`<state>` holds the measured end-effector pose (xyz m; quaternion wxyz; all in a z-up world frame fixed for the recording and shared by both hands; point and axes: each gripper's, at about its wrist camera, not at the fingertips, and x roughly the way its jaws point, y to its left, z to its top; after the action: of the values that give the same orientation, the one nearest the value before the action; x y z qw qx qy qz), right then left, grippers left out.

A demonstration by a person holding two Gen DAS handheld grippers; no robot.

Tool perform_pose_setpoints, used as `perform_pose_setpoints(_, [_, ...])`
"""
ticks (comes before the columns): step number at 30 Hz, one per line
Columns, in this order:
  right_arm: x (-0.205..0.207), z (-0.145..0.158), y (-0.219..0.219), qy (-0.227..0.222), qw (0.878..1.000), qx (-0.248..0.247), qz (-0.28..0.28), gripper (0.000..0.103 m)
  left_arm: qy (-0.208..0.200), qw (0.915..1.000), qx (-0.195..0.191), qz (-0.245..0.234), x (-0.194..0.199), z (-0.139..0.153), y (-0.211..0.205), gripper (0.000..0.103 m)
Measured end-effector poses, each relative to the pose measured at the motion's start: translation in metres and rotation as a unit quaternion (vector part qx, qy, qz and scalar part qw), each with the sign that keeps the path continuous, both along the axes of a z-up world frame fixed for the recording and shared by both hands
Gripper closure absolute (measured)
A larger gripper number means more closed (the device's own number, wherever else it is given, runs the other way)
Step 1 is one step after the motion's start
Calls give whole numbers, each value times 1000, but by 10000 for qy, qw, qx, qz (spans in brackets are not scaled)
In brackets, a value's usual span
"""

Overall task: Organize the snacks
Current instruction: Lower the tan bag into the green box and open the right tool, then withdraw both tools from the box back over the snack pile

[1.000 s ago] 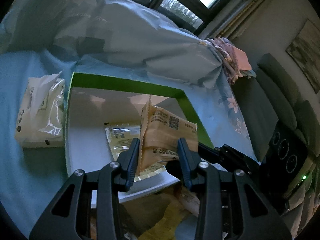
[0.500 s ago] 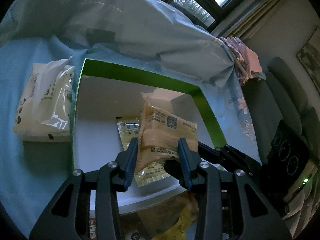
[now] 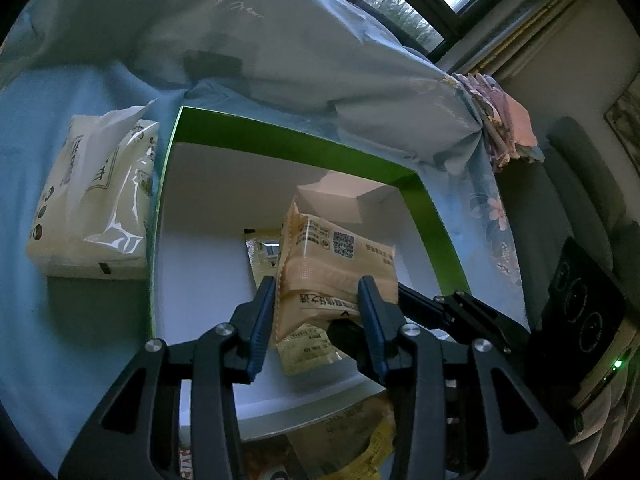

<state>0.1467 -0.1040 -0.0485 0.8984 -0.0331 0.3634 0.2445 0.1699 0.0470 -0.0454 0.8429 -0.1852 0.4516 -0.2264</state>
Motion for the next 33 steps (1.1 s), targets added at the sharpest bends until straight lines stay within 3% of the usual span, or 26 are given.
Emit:
perform_pose_setpoints(15, [4, -3, -1, 114, 9999, -5, -89, 55, -2, 9999, 84, 92, 0, -1, -1, 61])
perform_pose_setpoints(22, [2, -3, -5, 136, 9996, -16, -236, 52, -190, 9997, 86, 112, -4, 8, -1, 40])
perform_pose_setpoints(30, [-15, 10, -10, -104, 9991, 4, -420, 50, -491, 9981, 310, 228, -15, 23, -3, 28])
perform_pose_setpoints(33, [-22, 16, -13, -205, 9986, -7, -481, 43, -567, 9971, 412, 310, -20, 29, -3, 21])
